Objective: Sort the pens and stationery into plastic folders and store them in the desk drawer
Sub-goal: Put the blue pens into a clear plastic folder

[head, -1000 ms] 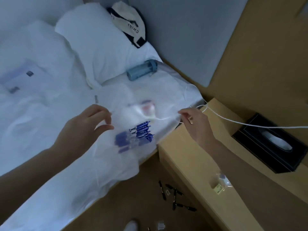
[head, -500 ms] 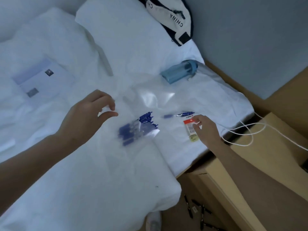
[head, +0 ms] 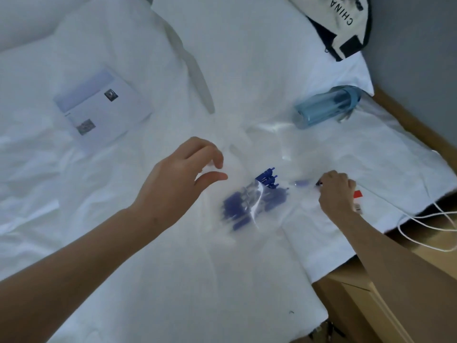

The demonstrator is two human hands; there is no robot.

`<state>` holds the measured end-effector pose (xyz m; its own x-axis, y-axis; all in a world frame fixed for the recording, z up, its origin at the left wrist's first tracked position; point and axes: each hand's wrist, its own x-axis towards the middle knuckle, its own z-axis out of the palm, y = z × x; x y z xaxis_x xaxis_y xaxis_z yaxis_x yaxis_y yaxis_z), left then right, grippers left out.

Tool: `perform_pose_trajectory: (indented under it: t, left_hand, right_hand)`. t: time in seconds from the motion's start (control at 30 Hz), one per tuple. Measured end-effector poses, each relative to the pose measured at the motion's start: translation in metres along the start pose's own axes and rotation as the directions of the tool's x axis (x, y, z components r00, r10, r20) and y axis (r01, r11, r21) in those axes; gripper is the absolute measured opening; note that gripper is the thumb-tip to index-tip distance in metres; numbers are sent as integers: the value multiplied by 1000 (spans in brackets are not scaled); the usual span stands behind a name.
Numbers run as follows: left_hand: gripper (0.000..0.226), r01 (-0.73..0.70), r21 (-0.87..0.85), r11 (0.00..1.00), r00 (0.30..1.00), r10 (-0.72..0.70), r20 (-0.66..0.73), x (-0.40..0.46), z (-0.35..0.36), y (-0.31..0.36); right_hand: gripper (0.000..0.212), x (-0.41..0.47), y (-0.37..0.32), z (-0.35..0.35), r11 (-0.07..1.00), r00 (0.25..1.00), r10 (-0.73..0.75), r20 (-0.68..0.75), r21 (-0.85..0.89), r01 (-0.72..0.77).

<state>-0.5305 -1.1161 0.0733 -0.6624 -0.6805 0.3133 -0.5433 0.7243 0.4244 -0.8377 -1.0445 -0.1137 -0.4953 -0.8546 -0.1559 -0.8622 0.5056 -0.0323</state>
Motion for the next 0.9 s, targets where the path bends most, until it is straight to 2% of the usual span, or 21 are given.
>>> perform_pose_trajectory:
  t: [0.13, 0.27, 0.4, 0.6, 0.73, 0.9]
  left_hand:
    - [21, -25, 5, 1000, 1000, 25, -12, -1, 1, 1]
    - [23, -26, 3, 1000, 1000, 26, -11, -1, 3, 5]
    - [17, -44, 26, 999, 999, 44, 8, -1, 4, 19]
    - [14, -69, 72, 995, 998, 69, 3, -3, -2, 56]
    - [14, -139, 166, 976, 990, 134, 40, -11, -4, 98]
    - [20, -237, 172, 956, 971, 235, 32, -31, 2, 161]
  right_hand:
    - [26, 0, 0, -5, 997, 999, 12, 30, -79, -9]
    - [21, -6, 11, -6, 993, 995, 56, -84, 107, -47]
    - [20, -16, 23, -19, 932, 978, 102, -181, 362, -30]
    - [18, -47, 64, -50, 893, 961, 127, -247, 450, -2]
    - [18, -83, 101, -79, 867, 945, 163, -282, 499, 0]
    - [20, -147, 141, -121, 808, 937, 58, -346, 567, 159]
